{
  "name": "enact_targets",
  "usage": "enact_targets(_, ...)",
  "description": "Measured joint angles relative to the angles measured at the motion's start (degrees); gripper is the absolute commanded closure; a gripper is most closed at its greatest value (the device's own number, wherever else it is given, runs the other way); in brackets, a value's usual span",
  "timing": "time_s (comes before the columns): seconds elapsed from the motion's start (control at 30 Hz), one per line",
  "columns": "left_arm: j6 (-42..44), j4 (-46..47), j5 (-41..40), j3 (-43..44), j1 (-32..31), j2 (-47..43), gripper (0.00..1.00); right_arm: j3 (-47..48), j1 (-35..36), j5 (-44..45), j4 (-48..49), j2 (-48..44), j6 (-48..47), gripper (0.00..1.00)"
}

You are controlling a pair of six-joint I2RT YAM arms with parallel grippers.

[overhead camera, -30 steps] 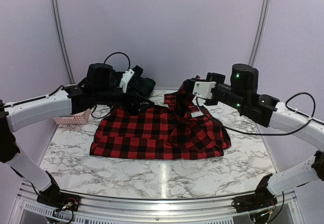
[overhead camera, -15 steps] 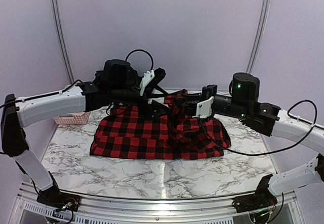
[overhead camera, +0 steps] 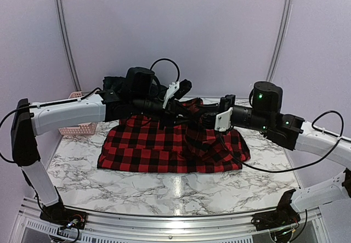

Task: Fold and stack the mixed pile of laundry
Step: Pass from the right arm to the left, then fold the 1/3-folded T-shirt at the center of the board.

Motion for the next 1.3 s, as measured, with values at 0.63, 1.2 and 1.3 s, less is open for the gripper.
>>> enact_targets(0.63, -16.8, 8.3, -11.8, -4.0, 0.7, -0.3, 1.00, 4.2, -6.9, 16.9, -6.7, -4.0, 49.7, 0.47)
enact_targets(1.2, -18.0, 9.0, -20.3, -4.3, 0.3, -0.4, 1.00, 16.3, -7.9, -3.4, -8.3, 14.0, 89.5, 0.47)
enact_targets(1.3, -17.6, 9.0, -21.4, -4.4, 0.0, -0.4, 1.00, 17.6, -7.9, -5.1, -8.6, 15.5, 91.2, 0.44)
